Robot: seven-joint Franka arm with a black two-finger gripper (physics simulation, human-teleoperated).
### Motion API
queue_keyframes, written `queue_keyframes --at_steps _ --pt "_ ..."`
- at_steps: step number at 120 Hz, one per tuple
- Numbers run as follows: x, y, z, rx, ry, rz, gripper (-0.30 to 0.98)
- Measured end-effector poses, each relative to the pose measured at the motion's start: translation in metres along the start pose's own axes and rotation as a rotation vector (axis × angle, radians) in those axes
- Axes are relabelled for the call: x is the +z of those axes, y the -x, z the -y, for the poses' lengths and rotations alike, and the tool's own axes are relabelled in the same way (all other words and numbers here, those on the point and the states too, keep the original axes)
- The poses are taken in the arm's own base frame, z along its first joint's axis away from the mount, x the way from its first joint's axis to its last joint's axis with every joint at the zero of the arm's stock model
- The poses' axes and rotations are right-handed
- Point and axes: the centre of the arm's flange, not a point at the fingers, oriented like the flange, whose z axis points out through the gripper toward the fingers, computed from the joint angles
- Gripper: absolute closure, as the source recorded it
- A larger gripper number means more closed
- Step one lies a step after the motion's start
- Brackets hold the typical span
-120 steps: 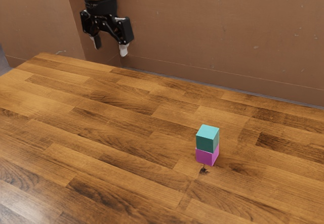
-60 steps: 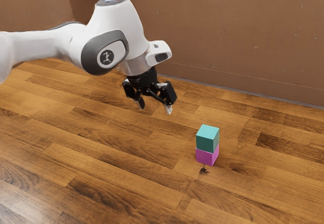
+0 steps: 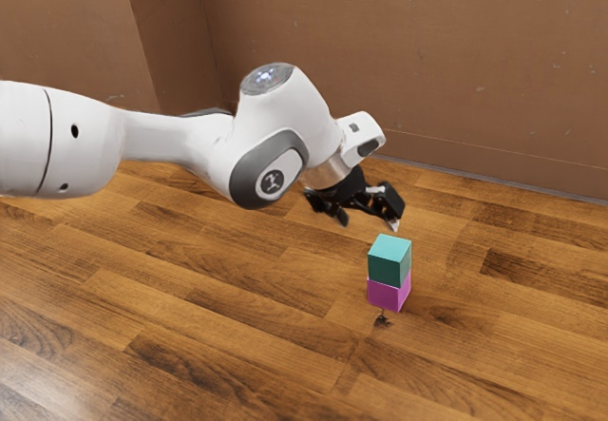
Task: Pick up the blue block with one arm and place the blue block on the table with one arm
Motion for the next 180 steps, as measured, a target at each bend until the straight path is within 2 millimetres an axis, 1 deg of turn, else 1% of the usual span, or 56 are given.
queue_keyframes --at_steps 9,18,39,58,95,105,114,124,134,156,172,180 --pt "0.012 -0.005 -0.001 -0.008 0.006 -0.006 0.00" --pt "0.032 -0.006 0.000 -0.020 0.006 0.002 0.00" --pt "0.053 0.008 -0.006 -0.042 0.022 0.026 0.00" --pt "0.056 0.005 0.003 -0.095 0.029 0.024 0.00" --pt "0.077 0.005 0.009 -0.153 0.025 0.048 0.00" --pt "0.086 -0.001 0.009 -0.150 0.021 0.045 0.00" --pt "0.089 -0.007 0.009 -0.143 0.018 0.037 0.00" --pt "0.090 -0.012 0.018 -0.146 0.003 0.031 0.00" --pt "0.096 -0.013 0.022 -0.130 -0.008 0.033 0.00" --pt "0.099 -0.022 0.017 -0.028 -0.037 0.006 0.00" --pt "0.111 -0.018 0.018 0.007 -0.051 0.016 0.00" --pt "0.113 -0.017 0.018 0.015 -0.053 0.018 0.00"
